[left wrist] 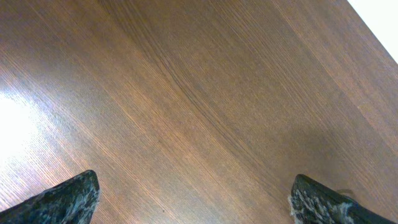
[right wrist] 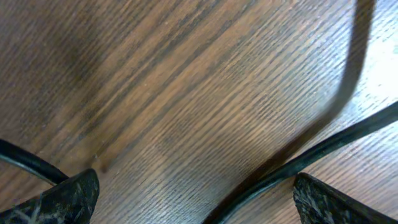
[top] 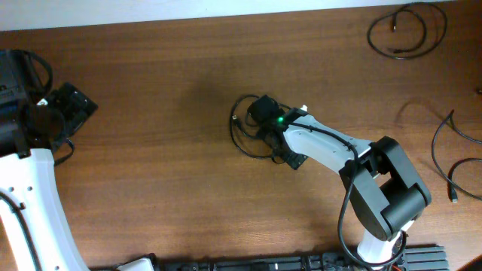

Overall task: Untangle cables
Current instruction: 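Grasp the remaining cable with the right gripper near the center, then carry the last cable to the upper right and release it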

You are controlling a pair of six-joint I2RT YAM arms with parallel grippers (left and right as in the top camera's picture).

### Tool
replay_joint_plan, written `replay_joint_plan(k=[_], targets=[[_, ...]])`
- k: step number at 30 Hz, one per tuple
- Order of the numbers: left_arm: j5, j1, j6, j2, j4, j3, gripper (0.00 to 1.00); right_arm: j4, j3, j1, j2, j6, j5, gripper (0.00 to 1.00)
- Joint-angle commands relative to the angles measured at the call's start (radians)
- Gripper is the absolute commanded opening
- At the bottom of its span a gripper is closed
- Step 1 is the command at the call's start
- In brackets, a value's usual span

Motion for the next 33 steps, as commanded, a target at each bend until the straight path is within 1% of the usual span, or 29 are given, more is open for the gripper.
replay_joint_plan(k=[1,2,4,5,6,7,9,11,12,13,14,15,16,17,18,19,20,23,24,25,26,27,28,30,32,33], targets=[[0.003,0.003,-0.01,-0.001,0.0,0.008,0.99,-0.02,-0.029,-0.01,-0.024,-0.019,0.061,0.99],[0.003,0.003,-0.01,-0.001,-0.001,0.008,0.99,-0.021,-0.029,-0.01,-0.054,-0.019,0.063,0.99],[0.003,0.003,-0.01,-0.001,0.0,0.008,0.99,-0.123,-0.029,-0.01,-0.18,-0.03,0.162,0.99],[0.003,0.003,-0.01,-0.001,-0.001,0.008,0.99,-0.111,-0.029,-0.01,-0.209,-0.091,0.165,0.98],[0.003,0.003,-0.01,-0.001,-0.001,0.008,0.99,-0.069,-0.029,-0.01,-0.233,-0.241,0.161,0.99],[0.003,0.003,-0.01,-0.001,0.0,0.008,0.99,-0.047,-0.031,-0.014,-0.224,-0.328,0.171,0.99],[0.003,0.003,-0.01,-0.001,-0.001,0.008,0.99,-0.049,-0.05,-0.035,-0.197,-0.328,0.184,0.98],[0.003,0.003,-0.01,-0.001,0.0,0.008,0.99,-0.05,-0.109,-0.111,-0.181,-0.328,0.186,0.99],[0.003,0.003,-0.01,-0.001,-0.001,0.008,0.99,-0.05,-0.123,-0.139,-0.181,-0.329,0.178,0.99],[0.003,0.003,-0.01,-0.001,0.0,0.008,0.99,-0.021,-0.146,-0.195,-0.181,-0.391,0.109,0.99],[0.003,0.003,-0.01,-0.001,0.0,0.008,0.99,0.023,-0.16,-0.221,-0.181,-0.465,0.052,0.99],[0.003,0.003,-0.01,-0.001,-0.001,0.008,0.99,0.065,-0.183,-0.256,-0.181,-0.5,-0.013,0.99],[0.003,0.003,-0.01,-0.001,-0.001,0.008,0.99,0.104,-0.209,-0.284,-0.181,-0.501,-0.063,0.91],[0.003,0.003,-0.009,-0.001,-0.001,0.008,0.99,0.137,-0.227,-0.309,-0.181,-0.517,-0.103,0.68],[0.003,0.003,-0.01,-0.001,0.0,0.008,0.99,0.163,-0.227,-0.326,-0.182,-0.577,-0.115,0.07],[0.003,0.003,-0.01,-0.001,-0.001,0.008,0.99,0.196,-0.227,-0.336,-0.198,-0.639,-0.139,0.04],[0.003,0.003,-0.01,-0.001,0.0,0.008,0.99,0.217,-0.224,-0.336,-0.219,-0.693,-0.161,0.04],[0.003,0.003,-0.01,-0.001,-0.001,0.008,0.99,0.251,-0.196,-0.335,-0.367,-0.947,-0.199,0.04],[0.003,0.003,-0.009,-0.001,0.0,0.008,0.99,0.264,-0.193,-0.335,-0.417,-1.035,-0.242,0.04],[0.003,0.003,-0.01,-0.001,0.0,0.008,0.99,0.297,-0.193,-0.335,-0.486,-1.195,-0.386,0.04],[0.003,0.003,-0.01,-0.001,-0.001,0.008,0.99,0.327,-0.193,-0.335,-0.534,-1.321,-0.586,0.04],[0.003,0.003,-0.01,-0.001,0.0,0.008,0.99,0.344,-0.193,-0.335,-0.546,-1.398,-0.807,0.04],[0.003,0.003,-0.01,-0.001,0.0,0.008,0.99,0.339,-0.193,-0.335,-0.531,-1.432,-0.874,0.04],[0.003,0.003,-0.01,-0.001,-0.001,0.008,0.99,0.339,-0.194,-0.313,-0.47,-1.498,-0.899,0.04],[0.003,0.003,-0.01,-0.001,0.0,0.008,0.99,0.404,-0.194,-0.257,-0.368,-1.51,-0.899,0.04],[0.003,0.003,-0.01,-0.001,-0.001,0.008,0.99,0.459,-0.194,-0.217,-0.316,-1.51,-0.895,0.06]])
